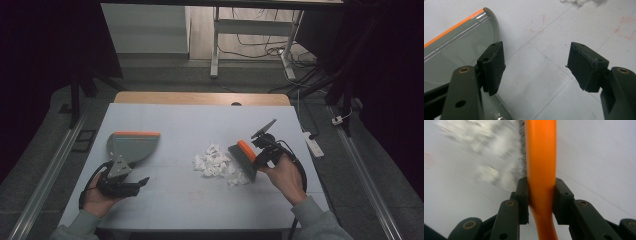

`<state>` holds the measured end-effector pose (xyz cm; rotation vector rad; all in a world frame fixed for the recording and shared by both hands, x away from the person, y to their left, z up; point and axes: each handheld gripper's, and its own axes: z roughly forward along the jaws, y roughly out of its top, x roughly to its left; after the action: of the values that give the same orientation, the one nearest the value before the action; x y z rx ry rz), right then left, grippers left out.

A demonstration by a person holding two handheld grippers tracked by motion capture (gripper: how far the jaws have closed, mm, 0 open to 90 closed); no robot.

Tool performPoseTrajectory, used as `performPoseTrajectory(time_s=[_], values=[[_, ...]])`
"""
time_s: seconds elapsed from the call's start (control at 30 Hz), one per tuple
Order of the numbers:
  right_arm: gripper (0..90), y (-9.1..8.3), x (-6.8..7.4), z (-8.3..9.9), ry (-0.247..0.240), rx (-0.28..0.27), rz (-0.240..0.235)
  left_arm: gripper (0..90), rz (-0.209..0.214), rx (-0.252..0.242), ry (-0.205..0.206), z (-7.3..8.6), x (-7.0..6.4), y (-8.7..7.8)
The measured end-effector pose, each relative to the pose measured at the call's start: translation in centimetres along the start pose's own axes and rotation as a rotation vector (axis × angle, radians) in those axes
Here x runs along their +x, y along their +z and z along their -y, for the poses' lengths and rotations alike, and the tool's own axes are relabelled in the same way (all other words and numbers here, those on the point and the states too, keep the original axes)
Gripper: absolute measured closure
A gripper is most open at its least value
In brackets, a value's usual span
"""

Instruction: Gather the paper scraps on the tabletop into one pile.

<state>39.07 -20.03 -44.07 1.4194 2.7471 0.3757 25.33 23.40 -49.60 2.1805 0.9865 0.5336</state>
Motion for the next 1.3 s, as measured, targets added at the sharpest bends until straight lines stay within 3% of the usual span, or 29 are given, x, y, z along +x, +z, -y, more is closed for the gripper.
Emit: performPoseTrajectory(time_s=[0.13, 0.27, 0.4, 0.5, 0.6, 0.67, 0.8, 1.0, 1.2, 1.3], values=[[69.3, -0.9, 0.3, -0.3, -0.015, -0.083, -0.017, 30.6, -0.003, 0.000, -0.001, 0.0, 0.0, 0.0], [69.3, -2.8, -0.9, 0.7, 0.011, -0.119, -0.005, 30.6, 0.000, 0.001, 0.002, 0.0, 0.0, 0.0], [69.3, -3.2, -2.8, 1.8, 0.069, -0.074, 0.034, 30.6, -0.004, 0.000, 0.003, -0.1, -0.1, 0.0], [69.3, -2.0, -4.1, 2.3, 0.098, -0.015, 0.064, 30.6, -0.004, 0.001, 0.004, -0.1, -0.1, 0.1], [69.3, -0.8, -4.8, 2.0, 0.116, 0.004, 0.055, 30.6, -0.004, 0.003, 0.004, -0.1, -0.1, 0.1], [69.3, -0.5, -4.4, 1.3, 0.114, 0.002, 0.044, 30.6, -0.003, 0.003, 0.004, -0.1, 0.0, 0.1], [69.3, 0.3, -2.2, -0.6, 0.059, -0.002, -0.009, 30.6, -0.001, 0.001, 0.002, 0.0, 0.0, 0.1], [69.3, 0.8, -0.7, -2.2, 0.042, -0.076, -0.093, 30.6, -0.003, -0.002, -0.002, 0.1, 0.0, 0.0], [69.3, -1.6, -1.8, -0.4, 0.049, -0.156, -0.077, 30.6, -0.005, 0.002, 0.001, 0.0, 0.0, 0.0], [69.3, -2.5, -2.5, 1.3, 0.056, -0.142, -0.096, 30.6, -0.006, 0.005, 0.006, 0.0, 0.0, 0.1]])
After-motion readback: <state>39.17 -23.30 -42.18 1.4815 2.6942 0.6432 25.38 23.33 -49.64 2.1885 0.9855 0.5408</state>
